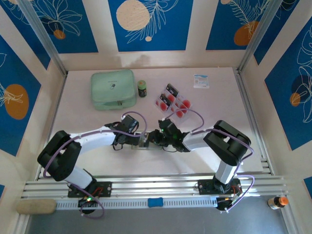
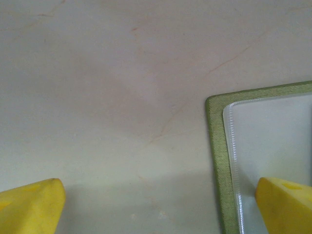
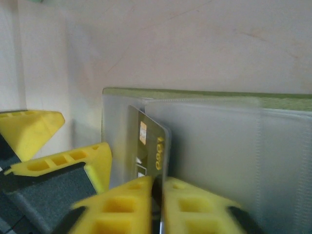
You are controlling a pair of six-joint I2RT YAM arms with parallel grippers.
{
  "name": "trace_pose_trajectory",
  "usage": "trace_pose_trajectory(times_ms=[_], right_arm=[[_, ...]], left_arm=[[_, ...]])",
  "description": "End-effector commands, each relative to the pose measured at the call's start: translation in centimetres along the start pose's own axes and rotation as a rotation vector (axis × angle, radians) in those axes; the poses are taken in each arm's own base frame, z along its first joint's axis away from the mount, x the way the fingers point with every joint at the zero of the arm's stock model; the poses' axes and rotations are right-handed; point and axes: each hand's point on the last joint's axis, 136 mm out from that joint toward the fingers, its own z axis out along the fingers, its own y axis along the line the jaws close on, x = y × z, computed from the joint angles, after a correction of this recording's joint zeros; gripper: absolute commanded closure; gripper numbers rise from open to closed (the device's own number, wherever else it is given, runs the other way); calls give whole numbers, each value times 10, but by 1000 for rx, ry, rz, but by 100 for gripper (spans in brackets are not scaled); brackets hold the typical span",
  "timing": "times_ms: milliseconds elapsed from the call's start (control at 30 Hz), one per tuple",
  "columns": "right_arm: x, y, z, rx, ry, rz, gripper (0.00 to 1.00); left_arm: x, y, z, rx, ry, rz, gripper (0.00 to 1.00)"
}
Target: Put the credit cards into the card holder
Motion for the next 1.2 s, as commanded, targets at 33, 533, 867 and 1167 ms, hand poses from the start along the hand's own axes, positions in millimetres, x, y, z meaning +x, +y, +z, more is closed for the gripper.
trace_pose_trajectory(times_ms=[33,533,867,1167], right_arm=[[13,-7,-9,65,115,-54,58],[-3,13,-20,179,164,-231,82],[7,3,5,237,225,-240,94],[16,15,27,232,269,-249,98]], left_arm=[[-11,5,-10,20,-14,-44,0],[-5,18,-4,65,22,-138,0],[2,20,6,49,36,-129,0],[1,19,6,57,30,-131,0]])
